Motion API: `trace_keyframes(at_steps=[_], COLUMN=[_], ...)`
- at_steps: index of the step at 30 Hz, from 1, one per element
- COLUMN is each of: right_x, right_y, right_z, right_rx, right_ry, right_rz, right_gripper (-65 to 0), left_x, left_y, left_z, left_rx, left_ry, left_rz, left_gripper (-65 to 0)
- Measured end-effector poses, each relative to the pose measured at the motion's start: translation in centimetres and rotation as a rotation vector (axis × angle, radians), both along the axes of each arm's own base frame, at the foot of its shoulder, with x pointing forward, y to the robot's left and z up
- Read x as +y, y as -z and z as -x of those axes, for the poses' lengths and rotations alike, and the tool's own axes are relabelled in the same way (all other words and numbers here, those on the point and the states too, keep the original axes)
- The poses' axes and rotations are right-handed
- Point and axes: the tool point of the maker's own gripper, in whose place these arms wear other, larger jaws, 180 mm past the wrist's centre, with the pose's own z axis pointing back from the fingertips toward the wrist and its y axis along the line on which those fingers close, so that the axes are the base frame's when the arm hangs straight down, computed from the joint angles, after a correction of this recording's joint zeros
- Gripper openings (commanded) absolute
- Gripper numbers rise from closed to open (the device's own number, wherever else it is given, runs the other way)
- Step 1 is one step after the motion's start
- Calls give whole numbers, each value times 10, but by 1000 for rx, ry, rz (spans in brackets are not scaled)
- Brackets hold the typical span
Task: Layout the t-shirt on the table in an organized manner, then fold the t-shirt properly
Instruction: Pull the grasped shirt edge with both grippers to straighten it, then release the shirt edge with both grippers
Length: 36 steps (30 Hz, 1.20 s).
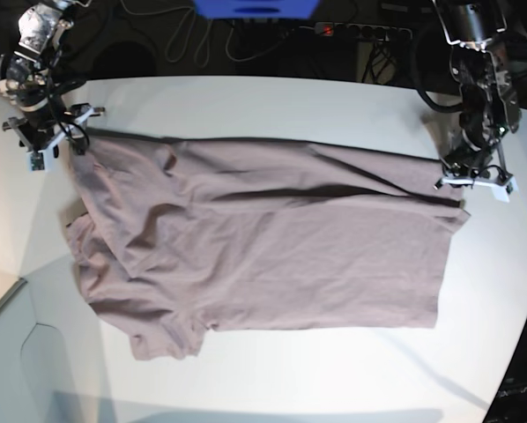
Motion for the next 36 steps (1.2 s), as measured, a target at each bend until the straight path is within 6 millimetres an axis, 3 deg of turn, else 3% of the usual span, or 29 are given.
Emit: trace_keyframes(at_steps=[5, 11, 13, 17, 19, 23, 29, 31, 33, 36], right_x=[7, 13, 20, 23, 17, -9, -15, -19, -23, -19], right_y=[22, 28, 28, 27, 24, -8, -72, -78, -71, -59], right_z=[12, 8, 6, 2, 4, -7, -59, -60, -52, -36], right_rx=[55, 35, 38, 38, 59, 22, -153, -134, -77, -37], right_ry=[11, 5, -27, -49, -58, -81, -101, -104, -108, -118], right_rz=[-47, -86, -85, -81, -52, 71, 160, 185, 209, 194], right_gripper=[-343, -354, -411, -650, -648, -650, -650, -650, -650, -650], left_x=[3, 4, 4, 4, 3, 1, 11, 9, 4, 14], left_y=[0, 4, 4, -3, -15, -43, -72, -68, -62, -62], left_z=[2, 12, 11, 10, 8, -4, -19, -15, -13, -5], left_rx=[5, 21, 21, 12, -18, -86, -147, -104, -64, -60], left_ry=[1, 1, 1, 11, 25, 48, 75, 88, 105, 52], left_rz=[-6, -9, -9, -21, -40, -70, -122, -101, -73, -34], left_gripper=[-650, -650, -650, -650, -650, -650, -650, -650, -650, -650])
